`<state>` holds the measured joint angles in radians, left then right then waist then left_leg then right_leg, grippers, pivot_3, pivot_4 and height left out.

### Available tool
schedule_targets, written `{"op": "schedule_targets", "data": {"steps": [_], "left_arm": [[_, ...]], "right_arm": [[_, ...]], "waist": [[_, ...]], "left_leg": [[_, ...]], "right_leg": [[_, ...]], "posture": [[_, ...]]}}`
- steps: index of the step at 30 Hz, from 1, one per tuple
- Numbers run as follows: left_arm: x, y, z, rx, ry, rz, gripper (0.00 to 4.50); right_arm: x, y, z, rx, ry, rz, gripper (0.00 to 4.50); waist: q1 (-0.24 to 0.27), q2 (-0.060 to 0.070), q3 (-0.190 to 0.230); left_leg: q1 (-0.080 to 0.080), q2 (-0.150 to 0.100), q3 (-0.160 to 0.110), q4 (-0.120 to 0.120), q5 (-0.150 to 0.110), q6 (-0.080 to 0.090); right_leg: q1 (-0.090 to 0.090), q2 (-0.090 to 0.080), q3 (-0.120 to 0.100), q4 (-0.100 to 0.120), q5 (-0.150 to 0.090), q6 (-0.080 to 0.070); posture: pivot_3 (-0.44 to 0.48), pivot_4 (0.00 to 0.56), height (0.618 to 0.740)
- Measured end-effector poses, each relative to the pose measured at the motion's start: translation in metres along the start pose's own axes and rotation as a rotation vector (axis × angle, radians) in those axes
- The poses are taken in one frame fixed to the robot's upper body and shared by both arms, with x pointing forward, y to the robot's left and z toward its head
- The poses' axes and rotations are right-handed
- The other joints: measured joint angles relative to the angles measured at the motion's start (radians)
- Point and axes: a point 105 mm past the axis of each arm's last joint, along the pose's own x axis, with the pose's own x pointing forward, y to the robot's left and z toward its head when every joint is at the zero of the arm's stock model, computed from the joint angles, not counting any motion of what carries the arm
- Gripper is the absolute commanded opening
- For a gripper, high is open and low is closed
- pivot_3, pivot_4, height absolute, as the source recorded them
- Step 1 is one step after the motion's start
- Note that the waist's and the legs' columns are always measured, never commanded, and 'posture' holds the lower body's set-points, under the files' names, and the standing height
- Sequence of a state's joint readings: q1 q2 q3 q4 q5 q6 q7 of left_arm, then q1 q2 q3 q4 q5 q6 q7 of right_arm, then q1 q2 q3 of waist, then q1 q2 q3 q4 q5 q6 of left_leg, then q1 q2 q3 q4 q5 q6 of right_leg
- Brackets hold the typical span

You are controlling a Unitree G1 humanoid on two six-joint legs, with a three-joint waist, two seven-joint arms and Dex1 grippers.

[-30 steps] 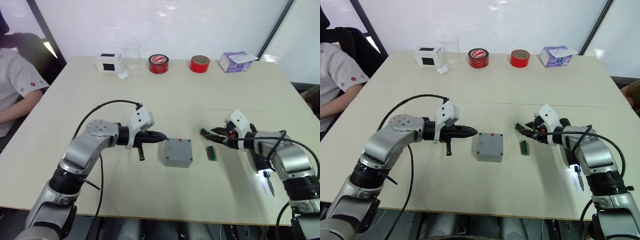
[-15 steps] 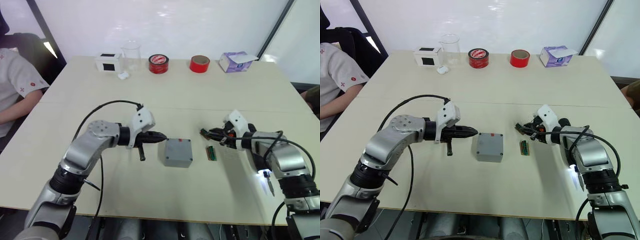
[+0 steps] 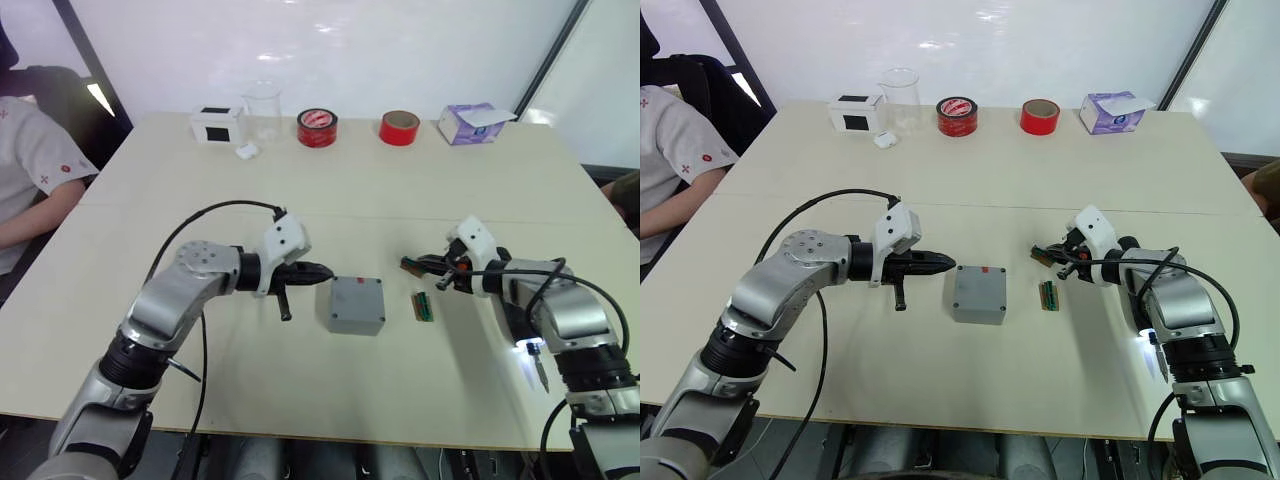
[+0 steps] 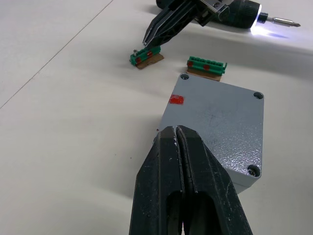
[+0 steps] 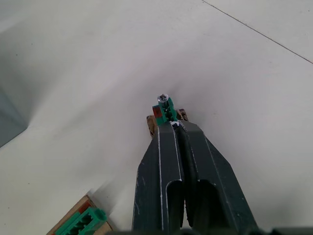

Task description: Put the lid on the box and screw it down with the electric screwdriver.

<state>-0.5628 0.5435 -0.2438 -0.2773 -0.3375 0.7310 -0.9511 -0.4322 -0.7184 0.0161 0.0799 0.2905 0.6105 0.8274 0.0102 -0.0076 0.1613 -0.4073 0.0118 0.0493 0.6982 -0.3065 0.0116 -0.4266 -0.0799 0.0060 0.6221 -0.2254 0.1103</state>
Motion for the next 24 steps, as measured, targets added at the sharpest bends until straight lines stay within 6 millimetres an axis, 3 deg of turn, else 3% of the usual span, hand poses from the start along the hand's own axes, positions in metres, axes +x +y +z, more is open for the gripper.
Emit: {"op": "schedule_targets", "data": {"steps": [12, 16, 18, 24], "left_arm": [[0.001, -0.002, 0.001, -0.008, -0.011, -0.013, 0.0], [-0.001, -0.002, 0.0, -0.008, -0.002, -0.019, 0.0], [-0.003, -0.001, -0.001, -0.005, 0.006, -0.015, 0.0], [-0.003, -0.002, -0.004, -0.011, 0.012, -0.016, 0.0]], "right_arm": [[-0.013, 0.018, 0.037, -0.02, -0.088, 0.04, 0.02], [-0.016, 0.047, 0.053, -0.032, -0.12, 0.169, 0.02], [-0.015, 0.06, 0.053, -0.032, -0.11, 0.221, 0.02], [-0.014, 0.074, 0.043, 0.002, -0.074, 0.273, 0.02]], "waist": [[0.0, 0.0, 0.0], [0.0, 0.0, 0.0], [0.0, 0.0, 0.0], [0.001, 0.0, 0.0]], "left_leg": [[0.0, 0.0, 0.0, 0.0, 0.0, 0.0], [0.0, 0.0, -0.001, 0.0, 0.0, 0.0], [0.0, 0.0, -0.001, 0.0, 0.0, 0.0], [0.0, 0.0, 0.0, 0.0, 0.0, 0.0]], "right_leg": [[0.0, 0.0, 0.0, 0.0, 0.0, 0.0], [0.0, 0.0, 0.0, 0.0, 0.0, 0.0], [0.0, 0.0, 0.0, 0.0, 0.0, 0.0], [0.0, 0.0, 0.0, 0.0, 0.0, 0.0]], "posture": [[0.0, 0.15, 0.74], [0.0, 0.15, 0.74], [0.0, 0.15, 0.74], [0.0, 0.15, 0.74]]}}
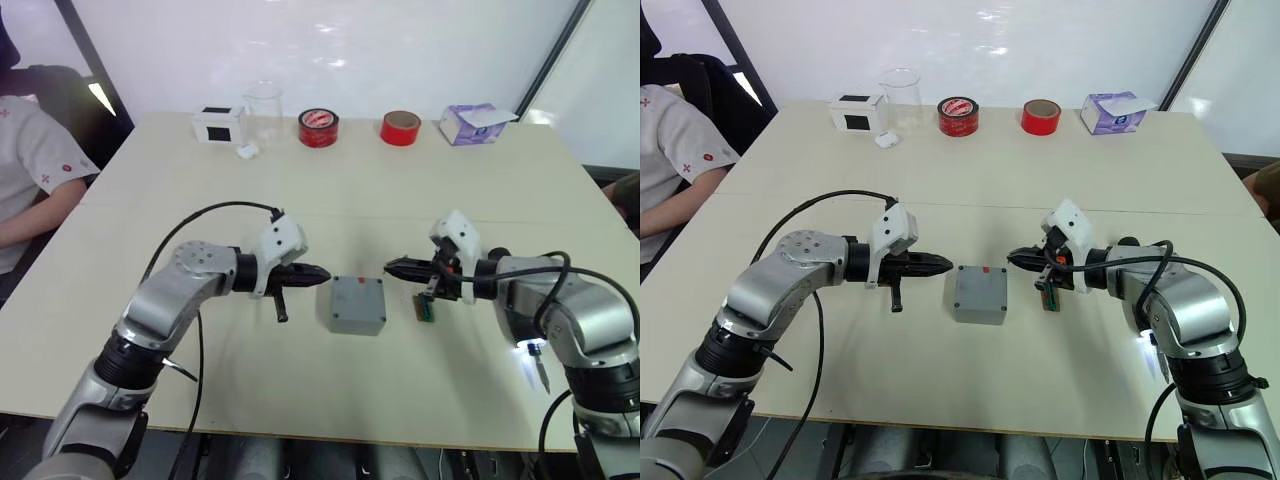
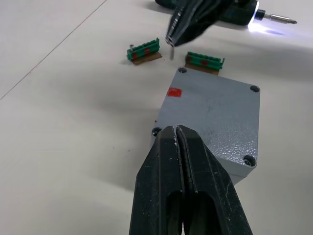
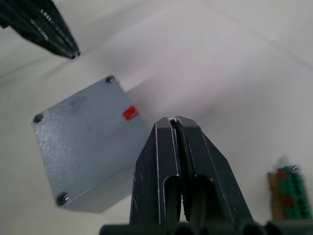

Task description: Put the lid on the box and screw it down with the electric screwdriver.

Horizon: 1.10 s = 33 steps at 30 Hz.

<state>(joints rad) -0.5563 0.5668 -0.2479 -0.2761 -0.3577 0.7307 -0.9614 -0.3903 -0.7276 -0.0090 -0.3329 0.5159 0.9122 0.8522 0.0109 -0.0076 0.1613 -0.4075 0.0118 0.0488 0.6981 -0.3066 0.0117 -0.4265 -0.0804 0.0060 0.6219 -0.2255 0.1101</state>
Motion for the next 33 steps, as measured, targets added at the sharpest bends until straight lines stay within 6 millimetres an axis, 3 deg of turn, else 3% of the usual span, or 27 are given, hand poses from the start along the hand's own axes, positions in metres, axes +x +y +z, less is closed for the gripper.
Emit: {"op": "schedule_targets", "data": {"steps": [28, 31, 33], "left_arm": [[0.002, -0.002, -0.002, -0.002, 0.004, -0.008, 0.0], [0.002, -0.002, -0.002, -0.001, 0.004, -0.007, 0.0], [0.002, -0.002, -0.001, -0.001, 0.002, -0.007, 0.0]], "right_arm": [[0.006, 0.007, -0.01, -0.028, 0.048, 0.022, 0.02], [0.006, 0.007, -0.01, -0.029, 0.05, 0.022, 0.64], [0.005, 0.006, -0.01, -0.03, 0.054, 0.02, 1.43]], "waist": [[0.0, 0.0, 0.0], [0.0, 0.0, 0.0], [0.0, 0.0, 0.0]], "left_leg": [[0.0, 0.0, 0.0, 0.0, 0.0, 0.0], [0.0, 0.0, 0.0, 0.0, 0.0, 0.0], [0.0, 0.0, 0.0, 0.0, 0.0, 0.0]], "right_leg": [[0.0, 0.0, 0.0, 0.0, 0.0, 0.0], [0.0, 0.0, 0.0, 0.0, 0.0, 0.0], [0.0, 0.0, 0.0, 0.0, 0.0, 0.0]], "posture": [[0.0, 0.15, 0.74], [0.0, 0.15, 0.74], [0.0, 0.15, 0.74]]}}
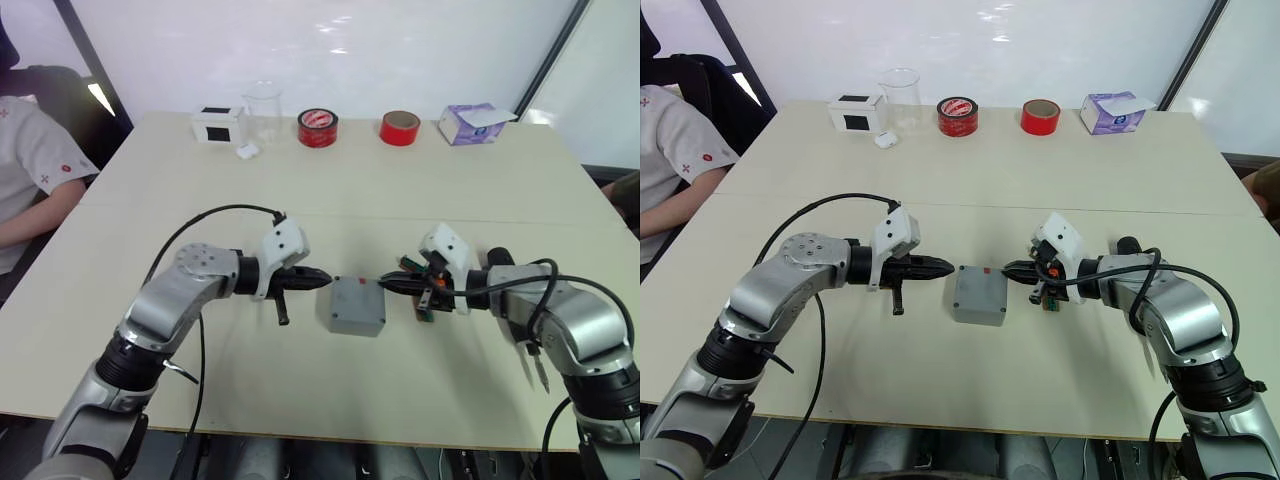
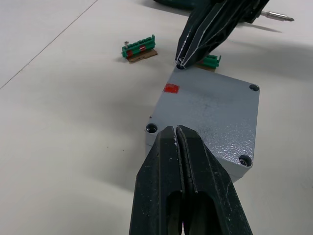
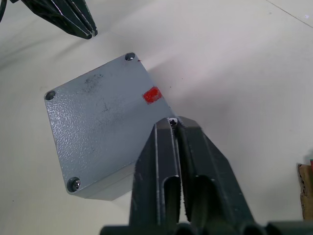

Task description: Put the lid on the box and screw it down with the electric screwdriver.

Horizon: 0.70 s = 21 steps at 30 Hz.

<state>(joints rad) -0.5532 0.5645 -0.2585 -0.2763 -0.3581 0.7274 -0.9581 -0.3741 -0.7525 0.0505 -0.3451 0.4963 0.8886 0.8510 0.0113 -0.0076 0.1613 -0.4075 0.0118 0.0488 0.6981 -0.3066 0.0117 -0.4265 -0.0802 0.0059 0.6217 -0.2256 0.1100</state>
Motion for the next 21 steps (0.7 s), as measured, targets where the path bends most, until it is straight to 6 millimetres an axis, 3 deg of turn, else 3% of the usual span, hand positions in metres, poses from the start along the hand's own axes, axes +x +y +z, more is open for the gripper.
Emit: {"op": "schedule_targets", "data": {"steps": [1, 8, 13, 16, 19, 21], "left_arm": [[0.0, 0.0, 0.0, 0.0, -0.001, 0.0, 0.0], [0.004, -0.002, 0.003, 0.002, -0.023, -0.01, 0.0], [0.009, -0.005, 0.02, 0.022, -0.08, -0.037, 0.0], [0.009, -0.008, 0.03, 0.053, -0.104, -0.054, 0.0], [0.012, -0.015, 0.035, 0.072, -0.121, -0.092, 0.0], [0.014, -0.019, 0.036, 0.082, -0.124, -0.106, 0.0]], "right_arm": [[-0.001, -0.001, 0.0, -0.002, 0.004, -0.003, 1.7], [-0.011, -0.009, 0.001, 0.022, 0.011, -0.034, 1.7], [-0.041, -0.033, 0.022, 0.065, -0.064, -0.142, 1.7], [-0.059, -0.058, 0.031, 0.099, -0.098, -0.27, 2.87], [-0.083, -0.086, 0.018, 0.154, -0.009, -0.431, 3.92], [-0.104, -0.1, 0.005, 0.198, 0.104, -0.52, 3.92]], "waist": [[0.0, 0.0, 0.0], [0.001, 0.0, 0.0], [0.002, 0.0, 0.0], [-0.001, 0.0, 0.0], [0.001, 0.0, 0.0], [0.002, 0.001, 0.0]], "left_leg": [[0.0, 0.0, 0.0, 0.0, 0.0, 0.0], [0.0, 0.0, 0.0, 0.0, 0.0, 0.0], [0.0, 0.0, 0.0, 0.0, 0.0, 0.0], [0.0, 0.0, 0.0, 0.0, 0.0, 0.0], [0.0, 0.0, 0.0, -0.001, 0.0, 0.0], [-0.001, 0.0, 0.0, -0.001, 0.0, 0.0]], "right_leg": [[0.0, 0.0, 0.0, 0.0, 0.0, 0.0], [0.0, 0.0, 0.0, 0.0, 0.0, 0.0], [0.0, 0.0, 0.0, 0.0, 0.0, 0.0], [0.0, 0.0, 0.0, 0.0, 0.0, 0.0], [0.0, 0.0, 0.0, -0.001, 0.0, 0.0], [0.0, -0.001, 0.0, -0.002, 0.0, 0.0]], "posture": [[0.0, 0.15, 0.74], [0.0, 0.15, 0.74], [0.0, 0.15, 0.74], [0.0, 0.15, 0.74], [0.0, 0.15, 0.74], [0.0, 0.15, 0.74]]}}
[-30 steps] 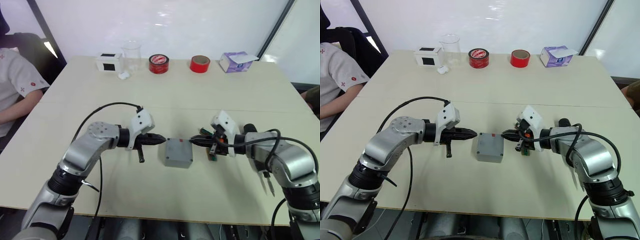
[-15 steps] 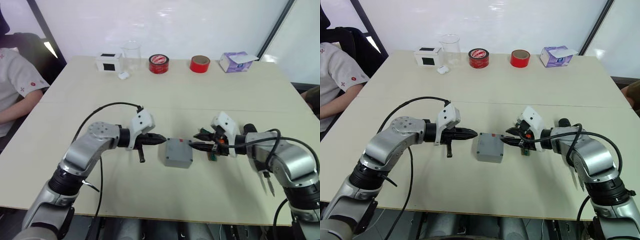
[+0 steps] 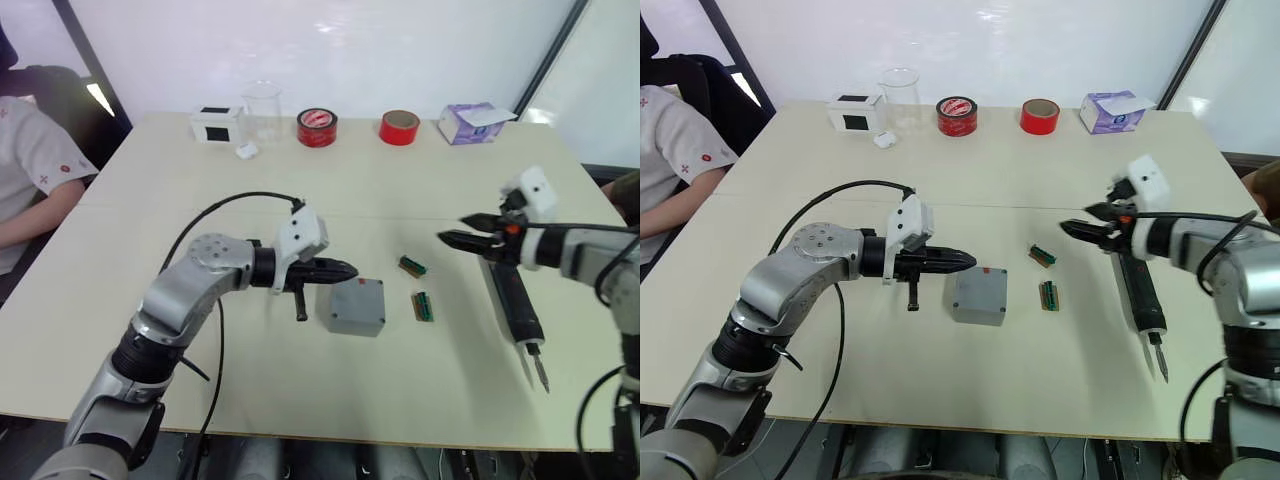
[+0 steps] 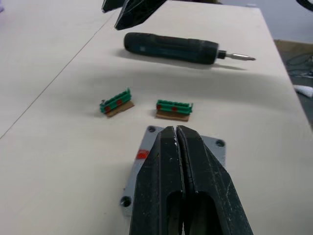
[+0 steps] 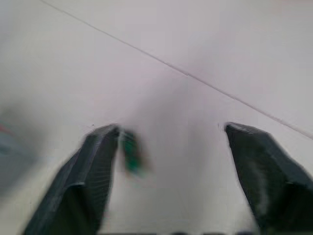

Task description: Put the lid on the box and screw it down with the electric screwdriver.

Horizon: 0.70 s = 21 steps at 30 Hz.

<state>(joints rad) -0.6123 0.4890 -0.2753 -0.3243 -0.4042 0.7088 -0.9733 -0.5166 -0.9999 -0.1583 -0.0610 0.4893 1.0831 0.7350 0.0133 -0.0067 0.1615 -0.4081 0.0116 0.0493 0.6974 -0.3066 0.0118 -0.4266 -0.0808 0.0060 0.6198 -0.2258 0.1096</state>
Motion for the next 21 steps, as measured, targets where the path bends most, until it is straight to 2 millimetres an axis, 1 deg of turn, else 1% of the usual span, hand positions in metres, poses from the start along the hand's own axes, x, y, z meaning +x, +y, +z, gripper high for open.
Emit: {"op": "schedule_targets", "data": {"steps": [2, 3, 4, 6, 8, 10, 12, 15, 18, 21], "left_arm": [[0.007, -0.009, -0.002, -0.001, -0.011, -0.035, 0.0], [0.011, -0.013, -0.004, -0.005, -0.015, -0.051, 0.0], [0.014, -0.019, -0.008, -0.009, -0.009, -0.068, 0.0], [0.019, -0.027, -0.018, -0.008, 0.014, -0.076, 0.0], [0.022, -0.029, -0.021, -0.004, 0.014, -0.069, 0.0], [0.025, -0.029, -0.017, 0.002, -0.009, -0.058, 0.0], [0.028, -0.03, -0.012, 0.004, -0.034, -0.051, 0.0], [0.031, -0.031, -0.007, 0.006, -0.053, -0.04, 0.0], [0.034, -0.034, -0.002, 0.006, -0.071, -0.035, 0.0], [0.035, -0.034, -0.002, -0.007, -0.072, -0.026, 0.0]], "right_arm": [[-0.013, -0.019, -0.009, 0.021, 0.12, -0.082, 3.92], [-0.018, -0.025, -0.012, 0.03, 0.161, -0.11, 3.92], [-0.024, -0.031, -0.016, 0.047, 0.204, -0.132, 3.92], [-0.029, -0.035, -0.028, 0.084, 0.301, -0.141, 3.92], [-0.027, -0.034, -0.04, 0.116, 0.362, -0.124, 3.92], [-0.026, -0.033, -0.05, 0.146, 0.414, -0.11, 3.92], [-0.031, -0.032, -0.058, 0.169, 0.471, -0.098, 3.92], [-0.038, -0.029, -0.065, 0.231, 0.513, -0.069, 3.92], [-0.039, -0.026, -0.073, 0.306, 0.555, -0.04, 3.92], [-0.04, -0.023, -0.077, 0.315, 0.585, -0.013, 3.92]], "waist": [[-0.002, 0.0, 0.0], [-0.003, 0.0, 0.0], [-0.005, 0.0, 0.0], [-0.01, 0.0, 0.0], [-0.012, 0.0, 0.0], [-0.01, 0.0, 0.0], [-0.006, 0.001, 0.0], [-0.001, 0.001, 0.0], [-0.002, 0.001, 0.0], [-0.002, 0.001, 0.0]], "left_leg": [[0.0, 0.0, 0.001, 0.0, 0.0, 0.0], [0.0, 0.0, 0.001, 0.0, 0.0, 0.0], [0.0, 0.0, 0.002, 0.0, 0.0, 0.0], [0.001, 0.001, 0.002, 0.0, 0.0, 0.001], [0.001, 0.001, 0.001, 0.0, 0.0, 0.001], [0.001, 0.001, 0.001, 0.0, 0.0, 0.001], [0.0, 0.001, 0.001, 0.0, 0.0, 0.001], [0.0, 0.001, 0.002, 0.0, 0.0, 0.001], [0.0, 0.001, 0.002, 0.0, 0.0, 0.001], [0.0, 0.001, 0.002, 0.0, 0.0, 0.001]], "right_leg": [[0.0, 0.0, 0.001, -0.001, -0.001, -0.002], [0.0, 0.0, 0.001, -0.001, -0.001, -0.002], [0.0, 0.0, 0.002, -0.001, -0.002, -0.003], [0.0, 0.0, 0.002, -0.001, -0.002, -0.003], [0.0, 0.001, 0.002, -0.001, -0.002, -0.003], [0.0, 0.001, 0.002, -0.001, -0.002, -0.003], [0.0, 0.0, 0.002, -0.001, -0.002, -0.003], [0.0, 0.0, 0.002, -0.002, -0.002, -0.003], [0.0, 0.0, 0.002, -0.002, -0.002, -0.003], [0.0, 0.0, 0.002, -0.002, -0.002, -0.003]], "posture": [[0.0, 0.15, 0.74], [0.0, 0.15, 0.74], [0.0, 0.15, 0.74], [0.0, 0.15, 0.74], [0.0, 0.15, 0.74], [0.0, 0.15, 0.74], [0.0, 0.15, 0.74], [0.0, 0.15, 0.74], [0.0, 0.15, 0.74], [0.0, 0.15, 0.74]]}}
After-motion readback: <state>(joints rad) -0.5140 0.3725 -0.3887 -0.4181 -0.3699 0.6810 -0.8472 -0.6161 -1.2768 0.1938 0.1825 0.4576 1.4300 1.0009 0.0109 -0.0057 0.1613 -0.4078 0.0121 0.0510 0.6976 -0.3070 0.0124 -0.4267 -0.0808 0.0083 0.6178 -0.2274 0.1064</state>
